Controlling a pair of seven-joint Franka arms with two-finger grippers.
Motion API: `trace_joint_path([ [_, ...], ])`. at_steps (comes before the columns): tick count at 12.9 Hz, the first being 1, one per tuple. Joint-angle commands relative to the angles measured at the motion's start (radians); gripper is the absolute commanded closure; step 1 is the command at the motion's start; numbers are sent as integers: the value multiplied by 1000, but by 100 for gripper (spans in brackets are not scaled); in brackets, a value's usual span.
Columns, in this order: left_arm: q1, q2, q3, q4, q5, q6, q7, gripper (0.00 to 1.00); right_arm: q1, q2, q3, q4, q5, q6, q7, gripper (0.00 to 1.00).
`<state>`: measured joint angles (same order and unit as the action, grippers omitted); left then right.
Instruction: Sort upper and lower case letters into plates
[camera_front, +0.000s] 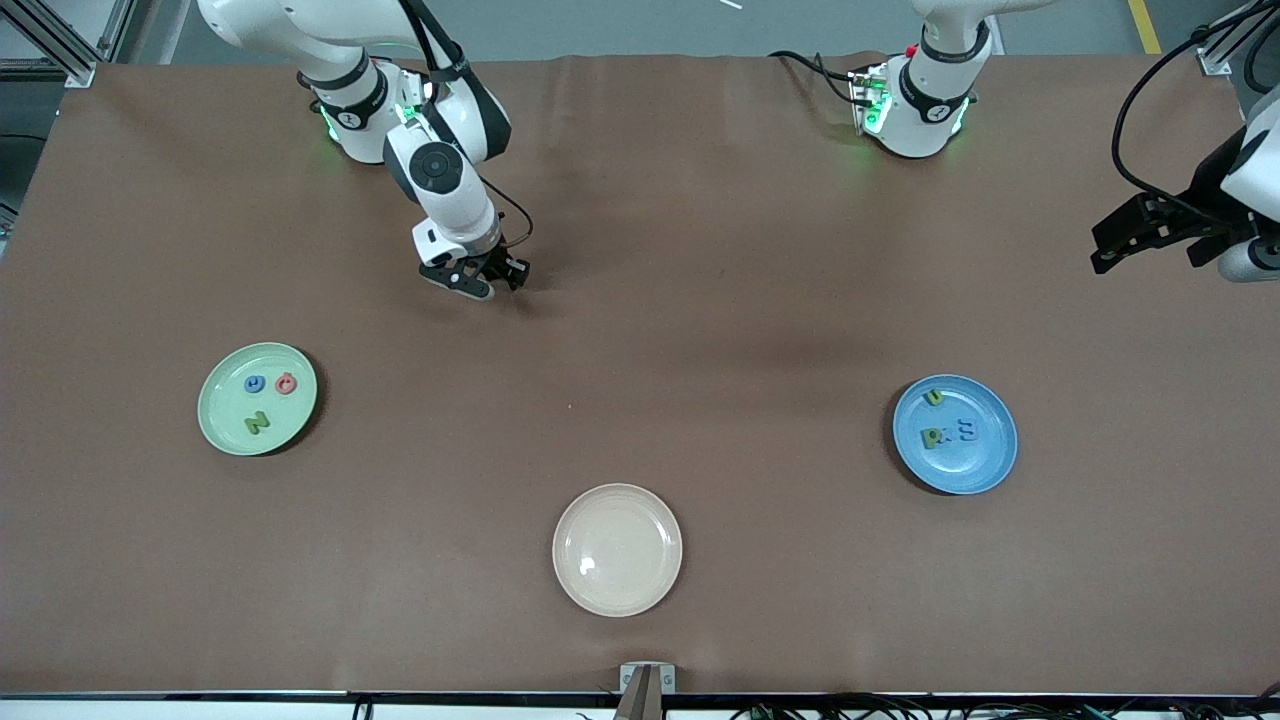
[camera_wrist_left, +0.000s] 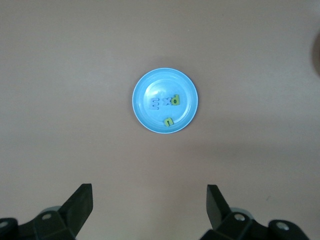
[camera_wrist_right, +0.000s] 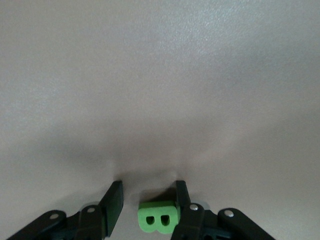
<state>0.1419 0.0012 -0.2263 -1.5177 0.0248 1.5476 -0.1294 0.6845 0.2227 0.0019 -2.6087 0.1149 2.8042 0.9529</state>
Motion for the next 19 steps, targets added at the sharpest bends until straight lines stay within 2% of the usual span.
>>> trace_joint_path([
  [1,12,-27,-4,-22,-36,11,2,0,33,-20,6,-41,23,5,-8,65],
  [3,13,-29,-2,-24,-36,8,2,0,50,-22,6,-41,25,5,1,75],
  [6,13,-40,-2,-36,-36,5,2,0,55,-22,7,-34,25,5,3,84],
  [9,13,-47,-2,-47,-36,5,2,0,55,-22,7,-30,25,5,1,85],
  [10,12,-47,-2,-50,-36,5,2,0,58,-22,7,-30,25,3,3,81],
  [11,12,-46,-2,-53,-36,8,2,0,56,-22,7,-27,25,3,3,54],
  [12,12,-44,-2,-53,-36,8,2,0,56,-23,7,-25,25,1,3,45],
  [15,13,-41,-2,-53,-36,9,2,0,72,-42,7,-27,25,-11,3,36],
  [19,12,-38,-2,-55,-34,11,2,0,154,-56,7,-30,25,-14,3,35],
])
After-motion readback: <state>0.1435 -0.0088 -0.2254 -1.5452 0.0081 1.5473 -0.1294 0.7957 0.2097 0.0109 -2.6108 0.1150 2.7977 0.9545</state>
